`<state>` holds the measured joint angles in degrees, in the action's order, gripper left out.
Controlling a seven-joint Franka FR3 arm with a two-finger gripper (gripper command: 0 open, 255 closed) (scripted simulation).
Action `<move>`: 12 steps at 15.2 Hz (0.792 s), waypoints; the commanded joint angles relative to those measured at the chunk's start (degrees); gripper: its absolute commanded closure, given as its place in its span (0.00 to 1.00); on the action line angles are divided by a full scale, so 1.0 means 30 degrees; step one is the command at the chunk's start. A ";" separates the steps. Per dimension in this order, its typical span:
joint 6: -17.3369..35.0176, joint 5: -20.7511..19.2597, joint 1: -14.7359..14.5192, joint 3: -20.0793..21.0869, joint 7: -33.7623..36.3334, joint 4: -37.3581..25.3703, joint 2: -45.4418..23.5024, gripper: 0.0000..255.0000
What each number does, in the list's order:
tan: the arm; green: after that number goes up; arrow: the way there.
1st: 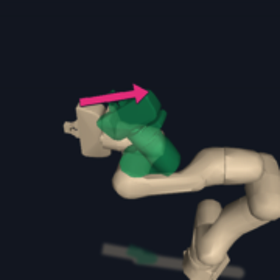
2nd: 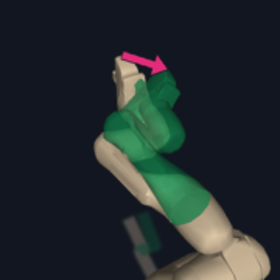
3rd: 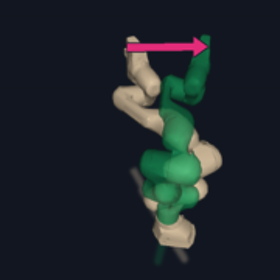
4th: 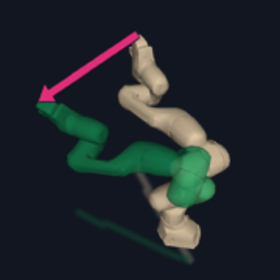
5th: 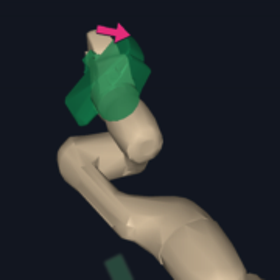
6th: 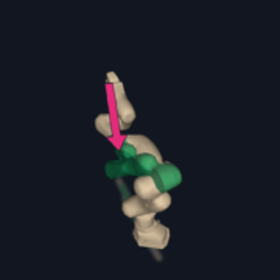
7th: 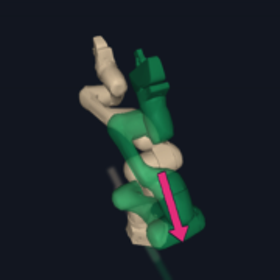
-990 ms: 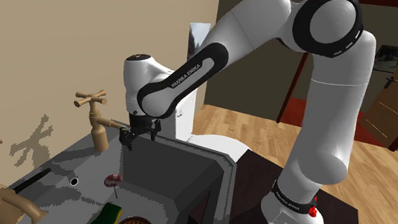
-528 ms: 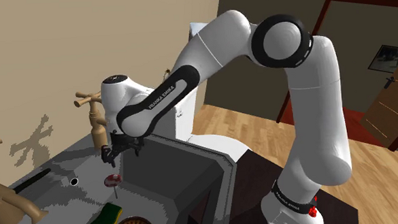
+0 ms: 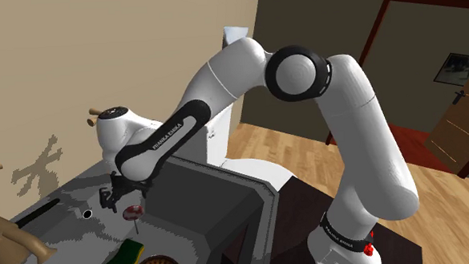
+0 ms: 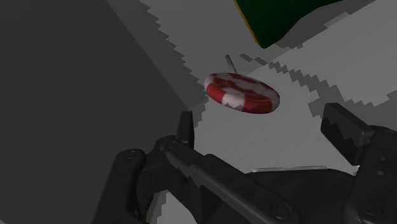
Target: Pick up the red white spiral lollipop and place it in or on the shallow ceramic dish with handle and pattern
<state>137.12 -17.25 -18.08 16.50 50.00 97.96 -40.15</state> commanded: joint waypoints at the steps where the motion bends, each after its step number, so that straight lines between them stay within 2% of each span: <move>1: 0.0261 -0.0131 -0.0090 -0.0153 0.0000 -0.0125 -0.0805 0.00; 12: 0.0761 -0.0368 -0.0195 -0.0315 0.0135 -0.0330 -0.1520 0.00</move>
<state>139.37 -18.35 -18.83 15.75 50.30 96.76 -44.75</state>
